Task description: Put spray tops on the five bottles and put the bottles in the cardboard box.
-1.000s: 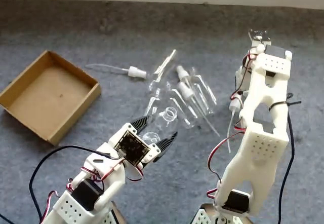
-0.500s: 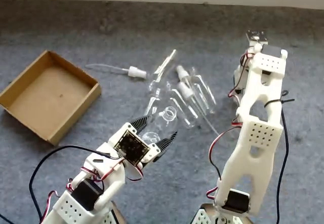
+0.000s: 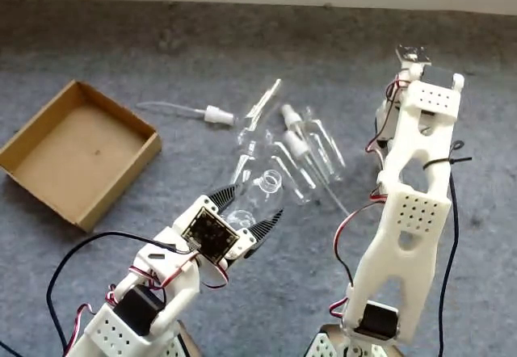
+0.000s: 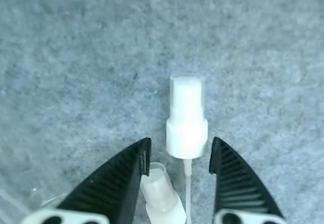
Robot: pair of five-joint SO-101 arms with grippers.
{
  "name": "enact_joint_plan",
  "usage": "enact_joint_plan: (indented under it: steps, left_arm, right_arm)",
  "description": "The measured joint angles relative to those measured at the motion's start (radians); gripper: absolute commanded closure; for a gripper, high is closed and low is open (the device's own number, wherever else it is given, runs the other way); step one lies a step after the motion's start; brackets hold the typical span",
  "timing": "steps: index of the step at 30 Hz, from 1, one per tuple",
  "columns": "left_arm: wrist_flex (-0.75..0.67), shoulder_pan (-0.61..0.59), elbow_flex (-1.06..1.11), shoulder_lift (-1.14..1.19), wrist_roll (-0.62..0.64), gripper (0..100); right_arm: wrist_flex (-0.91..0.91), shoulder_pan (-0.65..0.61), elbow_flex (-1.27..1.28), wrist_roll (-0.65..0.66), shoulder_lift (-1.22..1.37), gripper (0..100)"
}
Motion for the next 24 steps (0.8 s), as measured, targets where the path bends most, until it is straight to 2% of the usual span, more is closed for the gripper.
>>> enact_joint_plan:
  steps: [4, 9, 14, 19, 24]
  left_arm:
    - [0.0, 0.0, 0.0, 0.0, 0.0, 91]
    - [0.0, 0.0, 0.0, 0.0, 0.0, 91]
    - [0.02, 0.0, 0.0, 0.0, 0.0, 91]
    - [0.021, 0.0, 0.0, 0.0, 0.0, 91]
    - [0.021, 0.0, 0.0, 0.0, 0.0, 91]
  right_arm:
    - [0.0, 0.0, 0.0, 0.008, 0.0, 82.5]
    - [0.0, 0.0, 0.0, 0.117, 0.0, 82.5]
    - [0.0, 0.0, 0.0, 0.126, 0.0, 82.7]
    - [-0.028, 0.0, 0.0, 0.129, 0.0, 91.5]
    - [-0.055, 0.002, 0.0, 0.175, 0.0, 92.5]
